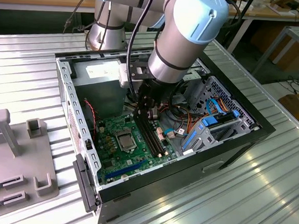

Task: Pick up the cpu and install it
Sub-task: 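Close the cpu cover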

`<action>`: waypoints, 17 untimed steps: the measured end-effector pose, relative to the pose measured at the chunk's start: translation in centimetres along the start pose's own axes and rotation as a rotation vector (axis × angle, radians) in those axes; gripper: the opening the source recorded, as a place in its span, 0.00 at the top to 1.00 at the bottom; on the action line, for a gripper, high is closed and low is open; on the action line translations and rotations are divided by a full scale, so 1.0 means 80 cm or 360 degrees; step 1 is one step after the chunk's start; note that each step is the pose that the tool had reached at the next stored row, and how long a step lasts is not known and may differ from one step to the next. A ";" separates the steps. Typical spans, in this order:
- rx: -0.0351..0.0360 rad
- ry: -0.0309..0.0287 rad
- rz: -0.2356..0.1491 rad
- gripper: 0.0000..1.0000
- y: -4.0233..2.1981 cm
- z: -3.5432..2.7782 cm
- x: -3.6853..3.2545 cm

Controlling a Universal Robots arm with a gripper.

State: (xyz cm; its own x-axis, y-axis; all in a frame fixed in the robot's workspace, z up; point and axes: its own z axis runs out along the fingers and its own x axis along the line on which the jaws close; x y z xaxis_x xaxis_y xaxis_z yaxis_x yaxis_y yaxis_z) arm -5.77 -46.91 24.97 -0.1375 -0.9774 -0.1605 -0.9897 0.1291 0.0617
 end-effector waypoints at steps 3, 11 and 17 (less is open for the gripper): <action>0.0011 0.00806 0.0002 0.89 0.0059 0.0003 0.0009; 0.0016 0.01819 0.0001 0.89 0.0188 0.0089 0.0088; 0.0013 0.01842 0.0000 0.89 0.0254 0.0107 0.0180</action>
State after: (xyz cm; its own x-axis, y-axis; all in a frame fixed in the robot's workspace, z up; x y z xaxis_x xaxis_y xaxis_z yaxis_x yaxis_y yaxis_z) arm -8.02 -47.92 24.02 -0.1325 -0.9901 -0.0456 -0.9900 0.1300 0.0538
